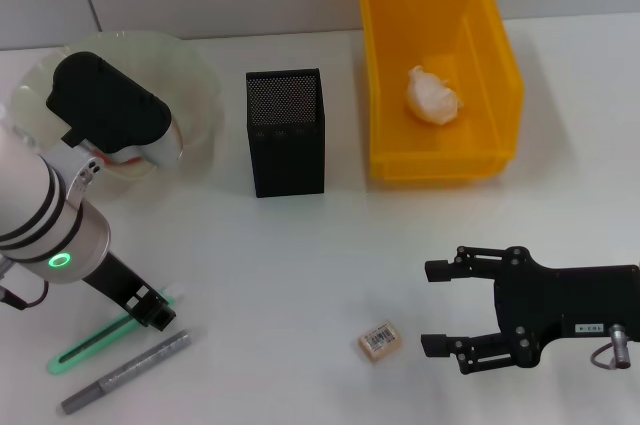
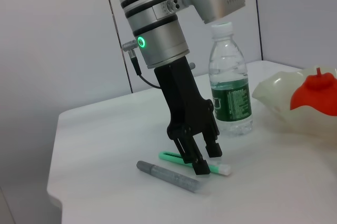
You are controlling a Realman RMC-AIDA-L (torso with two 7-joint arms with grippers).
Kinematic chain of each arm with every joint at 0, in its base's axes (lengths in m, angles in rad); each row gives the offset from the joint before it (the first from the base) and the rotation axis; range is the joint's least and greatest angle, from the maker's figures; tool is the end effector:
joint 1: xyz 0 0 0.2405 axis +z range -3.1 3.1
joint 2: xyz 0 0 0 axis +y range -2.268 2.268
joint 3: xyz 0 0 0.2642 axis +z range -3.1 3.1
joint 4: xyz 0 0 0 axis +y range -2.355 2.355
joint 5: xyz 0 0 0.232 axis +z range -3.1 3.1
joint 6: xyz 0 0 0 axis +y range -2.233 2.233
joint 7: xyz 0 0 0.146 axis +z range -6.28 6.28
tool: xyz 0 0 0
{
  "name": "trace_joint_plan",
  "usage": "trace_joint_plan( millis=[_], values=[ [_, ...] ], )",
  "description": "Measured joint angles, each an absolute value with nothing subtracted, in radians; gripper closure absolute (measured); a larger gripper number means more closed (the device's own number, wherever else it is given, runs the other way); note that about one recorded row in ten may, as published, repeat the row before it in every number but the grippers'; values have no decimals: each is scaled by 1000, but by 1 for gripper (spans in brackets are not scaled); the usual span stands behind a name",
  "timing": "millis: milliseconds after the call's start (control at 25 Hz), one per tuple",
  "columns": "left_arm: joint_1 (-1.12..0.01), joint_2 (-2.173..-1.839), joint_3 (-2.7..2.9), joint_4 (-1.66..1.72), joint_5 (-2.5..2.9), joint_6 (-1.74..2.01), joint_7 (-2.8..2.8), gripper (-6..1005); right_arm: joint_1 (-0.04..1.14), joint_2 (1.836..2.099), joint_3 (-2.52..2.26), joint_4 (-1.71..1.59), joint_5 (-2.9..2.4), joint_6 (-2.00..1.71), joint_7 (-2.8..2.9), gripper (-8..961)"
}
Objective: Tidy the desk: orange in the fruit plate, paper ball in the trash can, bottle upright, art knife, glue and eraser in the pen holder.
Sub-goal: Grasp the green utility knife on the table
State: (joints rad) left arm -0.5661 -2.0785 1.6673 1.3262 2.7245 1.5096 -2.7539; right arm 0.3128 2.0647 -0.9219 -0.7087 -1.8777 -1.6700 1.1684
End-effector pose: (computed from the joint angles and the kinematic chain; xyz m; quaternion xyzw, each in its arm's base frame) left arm -0.1966 0.3558 -0.0475 -0.8859 -0.3211 0.2779 0.1868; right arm 0.3111 0.2792 -0.0161 -0.9590 0.1396 0.2330 0.0808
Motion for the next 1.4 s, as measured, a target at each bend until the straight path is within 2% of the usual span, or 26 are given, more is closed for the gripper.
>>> trace_joint_plan(
  millis=[480, 1000, 1200, 1400],
  values=[
    [-566, -2079, 1667, 1319, 2724, 1506, -2752, 503, 308, 2065, -922, -709, -1879, -1672, 1169, 117],
    [-566, -2079, 1671, 1318, 2723, 1511, -2752, 641, 307, 2066, -922, -709, -1878, -1674, 1169, 118],
    [-566, -2079, 1675, 1312, 2722, 1511, -2752, 638, 306, 2066, -922, -709, -1878, -1674, 1170, 118],
    [-567, -2079, 1675, 1306, 2719, 1509, -2749, 684, 305, 2066, -922, -709, -1879, -1675, 1170, 118]
  ],
)
